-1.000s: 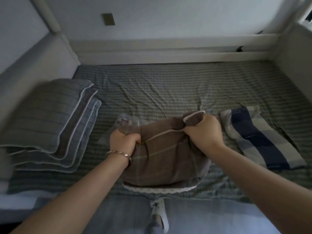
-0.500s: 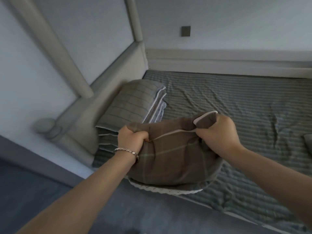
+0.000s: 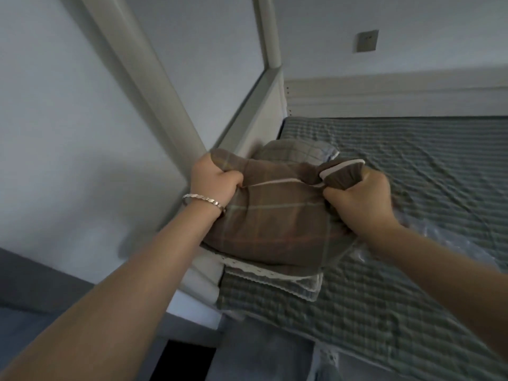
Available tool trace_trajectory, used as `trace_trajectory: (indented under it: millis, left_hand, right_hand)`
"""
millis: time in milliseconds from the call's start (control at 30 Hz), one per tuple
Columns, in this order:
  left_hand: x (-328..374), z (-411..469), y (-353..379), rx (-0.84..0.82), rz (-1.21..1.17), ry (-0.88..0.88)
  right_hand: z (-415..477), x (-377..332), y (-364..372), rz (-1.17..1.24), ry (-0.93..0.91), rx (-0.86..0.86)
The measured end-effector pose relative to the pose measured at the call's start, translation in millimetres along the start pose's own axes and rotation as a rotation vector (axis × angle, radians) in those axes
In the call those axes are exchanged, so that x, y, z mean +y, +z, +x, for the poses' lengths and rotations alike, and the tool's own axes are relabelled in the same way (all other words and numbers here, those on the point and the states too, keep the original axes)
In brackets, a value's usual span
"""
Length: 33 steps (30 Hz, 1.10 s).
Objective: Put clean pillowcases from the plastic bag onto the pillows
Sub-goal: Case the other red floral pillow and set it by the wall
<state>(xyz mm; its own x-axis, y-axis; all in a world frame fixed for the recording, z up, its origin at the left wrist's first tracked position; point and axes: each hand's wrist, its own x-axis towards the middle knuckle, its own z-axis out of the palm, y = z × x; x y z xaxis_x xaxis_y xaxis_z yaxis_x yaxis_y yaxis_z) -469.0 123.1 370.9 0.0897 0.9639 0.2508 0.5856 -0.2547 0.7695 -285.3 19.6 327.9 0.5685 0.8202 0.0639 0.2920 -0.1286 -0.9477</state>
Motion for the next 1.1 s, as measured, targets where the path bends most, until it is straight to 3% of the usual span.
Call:
trace_trajectory:
  millis: [233,500,633,733,800,900,1000,1100]
  left_hand:
    - [-110,106,57,-0.324,0.403,-0.068]
    - [-164,229,130,-0.405,0.347,0.061]
    - [-164,301,172,-0.480,0.465,-0.078]
    - [-157,365,198,-0.478,0.497,-0.212]
    - [-154,383,213,-0.544,0.382,-0.126]
    - [-169,354,226,-0.647,0.258,-0.004]
    - [-217,307,224,-0.828,0.399,-0.346]
    - [-261,278,226,-0.845,0.222,-0.669]
  right_hand:
    - [89,47,117,-0.072,0.104,-0.078]
    - [195,77,172,0.059,0.104,0.067]
    - [274,103,185,0.101,0.240,0.055]
    - [341,116,188,0.425,0.404,0.021]
    - [361,122,200,0.570,0.426,-0.094]
    - [339,147,210,0.077,0.398,-0.098]
    - [296,181,200,-0.161,0.509,-0.180]
    - [273,197,190,-0.045,0.484,-0.165]
